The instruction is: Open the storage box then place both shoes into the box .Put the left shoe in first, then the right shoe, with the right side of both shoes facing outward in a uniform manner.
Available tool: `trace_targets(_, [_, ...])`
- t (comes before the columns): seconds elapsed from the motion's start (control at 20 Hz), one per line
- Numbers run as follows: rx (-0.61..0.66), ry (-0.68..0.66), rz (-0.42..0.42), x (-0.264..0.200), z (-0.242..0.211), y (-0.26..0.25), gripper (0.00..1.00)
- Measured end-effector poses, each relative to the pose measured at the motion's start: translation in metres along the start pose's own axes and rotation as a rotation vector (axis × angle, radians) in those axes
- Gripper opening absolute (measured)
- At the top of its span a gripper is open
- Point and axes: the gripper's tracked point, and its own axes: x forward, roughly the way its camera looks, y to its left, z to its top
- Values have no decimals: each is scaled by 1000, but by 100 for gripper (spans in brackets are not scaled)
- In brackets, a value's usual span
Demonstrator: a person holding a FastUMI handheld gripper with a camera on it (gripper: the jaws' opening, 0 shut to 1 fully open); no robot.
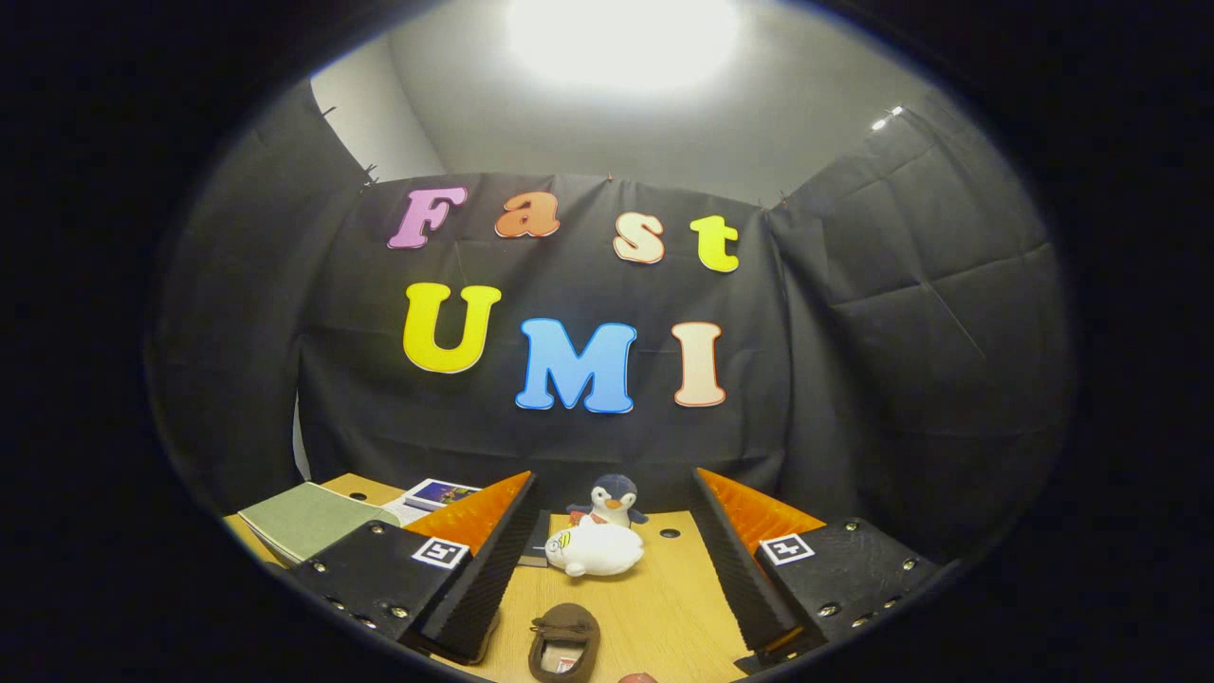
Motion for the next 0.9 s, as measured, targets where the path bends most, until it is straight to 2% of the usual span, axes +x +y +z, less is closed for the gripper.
trace_targets(0.2, [-38, 0, 36, -1, -3, 15, 96])
trace_targets(0.6, [-2, 11, 84, -2, -11, 37, 96])
trace_targets(0.9, [108, 73, 163, 5, -44, 80, 96])
